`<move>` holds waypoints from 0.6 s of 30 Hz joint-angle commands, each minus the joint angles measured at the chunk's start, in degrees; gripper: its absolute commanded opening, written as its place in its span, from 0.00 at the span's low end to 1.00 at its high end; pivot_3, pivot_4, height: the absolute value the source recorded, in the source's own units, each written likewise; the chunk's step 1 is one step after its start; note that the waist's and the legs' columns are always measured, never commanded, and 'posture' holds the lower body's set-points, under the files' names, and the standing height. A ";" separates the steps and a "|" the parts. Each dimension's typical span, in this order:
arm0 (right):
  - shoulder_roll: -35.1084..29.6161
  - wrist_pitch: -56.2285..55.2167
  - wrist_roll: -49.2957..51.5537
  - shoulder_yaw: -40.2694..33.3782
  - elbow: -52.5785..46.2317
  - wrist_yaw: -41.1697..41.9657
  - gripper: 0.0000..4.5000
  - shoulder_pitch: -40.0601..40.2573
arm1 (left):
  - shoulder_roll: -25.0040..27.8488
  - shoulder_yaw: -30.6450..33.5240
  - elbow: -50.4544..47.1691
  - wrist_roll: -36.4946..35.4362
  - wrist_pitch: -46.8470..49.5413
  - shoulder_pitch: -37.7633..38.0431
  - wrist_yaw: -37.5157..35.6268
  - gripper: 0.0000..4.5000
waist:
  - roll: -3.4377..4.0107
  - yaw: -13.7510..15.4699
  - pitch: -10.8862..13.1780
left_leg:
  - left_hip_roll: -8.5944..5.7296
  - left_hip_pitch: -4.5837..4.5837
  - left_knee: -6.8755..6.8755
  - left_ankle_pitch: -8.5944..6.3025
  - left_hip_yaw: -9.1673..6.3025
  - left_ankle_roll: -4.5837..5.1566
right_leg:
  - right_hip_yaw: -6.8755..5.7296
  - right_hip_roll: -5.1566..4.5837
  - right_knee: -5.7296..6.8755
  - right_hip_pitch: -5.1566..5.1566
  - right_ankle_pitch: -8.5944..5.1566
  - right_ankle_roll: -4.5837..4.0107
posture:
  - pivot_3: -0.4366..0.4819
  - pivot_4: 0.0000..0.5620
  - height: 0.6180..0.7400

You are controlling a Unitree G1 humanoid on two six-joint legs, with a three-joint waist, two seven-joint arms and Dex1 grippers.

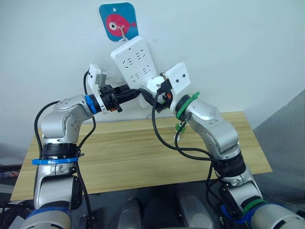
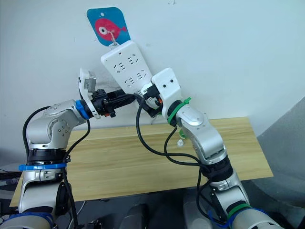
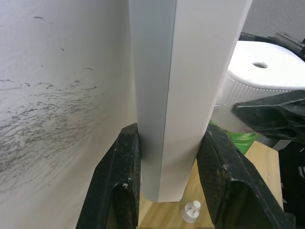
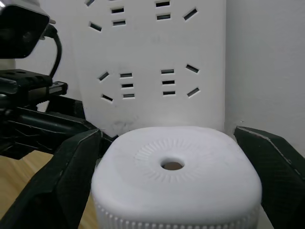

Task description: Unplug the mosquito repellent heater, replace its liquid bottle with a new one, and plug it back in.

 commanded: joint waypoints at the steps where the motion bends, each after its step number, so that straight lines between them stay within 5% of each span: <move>1: -0.93 2.93 3.54 -1.62 -8.40 2.03 1.00 1.37 | 1.08 0.58 0.52 0.89 -3.17 -0.38 0.56 0.29 | 0.00 -0.04 0.00 | -0.01 -0.04 0.00 0.01 0.00 -0.02 | 0.00 -0.02 0.00 -0.03 0.00 0.00 | 0.30 0.31 0.88; 8: -4.51 9.34 7.18 -1.79 -16.58 2.96 1.00 5.18 | 2.02 2.97 4.37 3.01 -6.44 -0.66 5.20 0.29 | -0.01 -0.15 -0.01 | 0.01 0.13 0.04 -0.05 0.00 0.12 | 0.03 0.05 0.23 -0.02 0.00 0.00 | 0.31 0.30 0.88; 16: -5.66 10.59 7.68 -2.04 -18.05 2.47 1.00 6.80 | 4.56 5.43 4.61 4.00 -9.64 1.62 8.77 0.84 | -0.03 -0.40 -0.02 | 0.05 0.22 -0.03 -0.05 0.03 0.12 | 0.06 0.09 0.17 0.06 -0.02 -0.03 | 0.33 0.29 0.88; 18: -6.13 10.51 7.76 -2.02 -18.19 2.69 1.00 7.32 | 5.80 6.39 3.35 3.03 -8.66 2.89 8.38 0.88 | -0.07 -0.43 -0.05 | 0.05 0.23 -0.02 -0.05 0.02 0.12 | 0.06 0.08 0.18 0.06 -0.02 -0.03 | 0.34 0.29 0.88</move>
